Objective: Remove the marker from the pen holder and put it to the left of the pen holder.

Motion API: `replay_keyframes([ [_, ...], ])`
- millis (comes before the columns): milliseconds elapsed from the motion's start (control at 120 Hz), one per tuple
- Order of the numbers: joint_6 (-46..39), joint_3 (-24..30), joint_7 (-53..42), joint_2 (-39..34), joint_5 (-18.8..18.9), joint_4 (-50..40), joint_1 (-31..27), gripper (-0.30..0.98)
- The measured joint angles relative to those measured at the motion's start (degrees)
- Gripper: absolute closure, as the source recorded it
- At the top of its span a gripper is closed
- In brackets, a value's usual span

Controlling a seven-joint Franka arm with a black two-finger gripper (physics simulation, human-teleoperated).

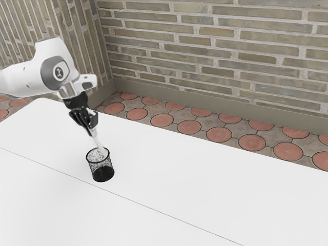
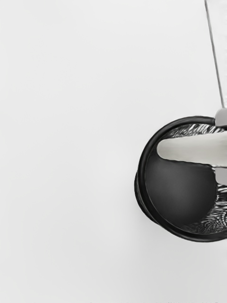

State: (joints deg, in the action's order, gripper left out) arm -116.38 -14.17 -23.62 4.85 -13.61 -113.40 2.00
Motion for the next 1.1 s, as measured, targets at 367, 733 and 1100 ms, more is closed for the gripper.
replay_keyframes([
  [367,3.4,-10.5,1.1,-5.6,5.2,-0.2,6.3,0.73],
  [733,20.6,-11.1,4.4,-5.1,10.2,-5.2,-3.8,0.73],
  [1100,35.5,-4.7,10.9,7.7,10.2,2.3,1.0,0.73],
])
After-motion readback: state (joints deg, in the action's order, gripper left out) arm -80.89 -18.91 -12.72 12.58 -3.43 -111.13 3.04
